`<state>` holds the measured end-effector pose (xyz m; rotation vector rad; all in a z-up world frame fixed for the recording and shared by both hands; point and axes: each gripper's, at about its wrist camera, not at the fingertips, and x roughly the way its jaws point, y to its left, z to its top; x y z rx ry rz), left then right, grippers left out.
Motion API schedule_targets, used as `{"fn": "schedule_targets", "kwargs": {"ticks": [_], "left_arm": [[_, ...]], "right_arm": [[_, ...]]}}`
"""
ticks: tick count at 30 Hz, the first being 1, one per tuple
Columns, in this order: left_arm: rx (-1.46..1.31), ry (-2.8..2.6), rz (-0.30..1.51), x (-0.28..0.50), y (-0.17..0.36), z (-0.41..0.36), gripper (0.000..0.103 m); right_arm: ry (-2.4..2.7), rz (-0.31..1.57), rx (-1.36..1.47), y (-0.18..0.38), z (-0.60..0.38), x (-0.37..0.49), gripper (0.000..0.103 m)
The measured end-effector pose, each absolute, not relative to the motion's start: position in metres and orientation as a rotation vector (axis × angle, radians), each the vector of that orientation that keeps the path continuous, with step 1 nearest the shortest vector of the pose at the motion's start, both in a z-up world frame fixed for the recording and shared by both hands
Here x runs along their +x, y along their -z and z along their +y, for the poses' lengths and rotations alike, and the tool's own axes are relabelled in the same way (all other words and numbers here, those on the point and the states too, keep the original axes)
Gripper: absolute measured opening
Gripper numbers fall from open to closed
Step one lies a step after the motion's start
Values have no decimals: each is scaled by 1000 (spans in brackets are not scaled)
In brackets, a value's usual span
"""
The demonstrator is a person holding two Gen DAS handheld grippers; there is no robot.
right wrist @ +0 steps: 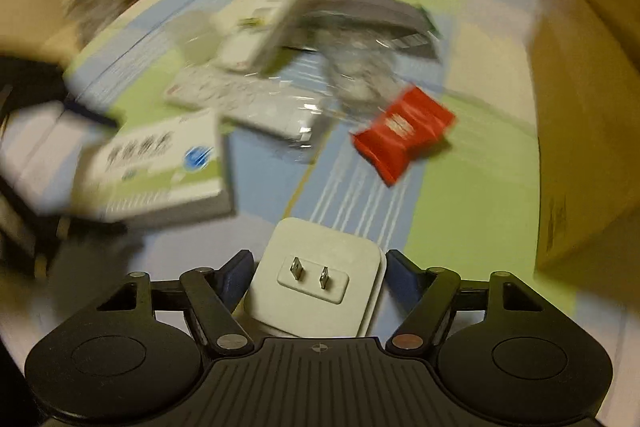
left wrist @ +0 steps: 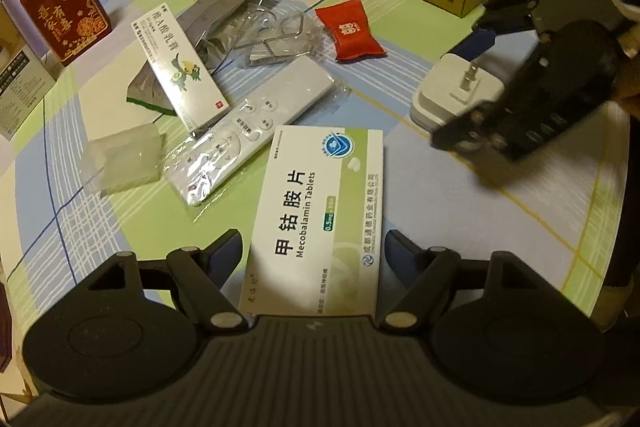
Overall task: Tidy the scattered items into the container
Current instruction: 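Grasp the white plug adapter with the right gripper while the left grasps the Mecobalamin box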
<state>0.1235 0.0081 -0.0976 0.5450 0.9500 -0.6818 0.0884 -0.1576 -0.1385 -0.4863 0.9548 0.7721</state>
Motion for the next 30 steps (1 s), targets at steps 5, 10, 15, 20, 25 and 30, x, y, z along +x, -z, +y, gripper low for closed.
{"fn": "schedule_targets", "kwargs": {"ticks": [5,10,15,20,25,30], "left_arm": [[548,680,951,127,100,3,74],[548,672,961,130,101,-1,72],[548,670,991,134,106,0,72],[552,662,1006,134,107,-3,69],[538,662,985,128,100,-4,68],[533,648,945,121,83,-6,68]], "right_arm": [[-807,930,-521,144,-171,80,75],[-733,984,-400,147,-181,83,87],[-706,981,-342,144,-184,78,88],[-702,960,-370,145,-183,78,76],[-684,962,-370,139,-189,79,67],[-668,935,-361,126,-201,73,67]]}}
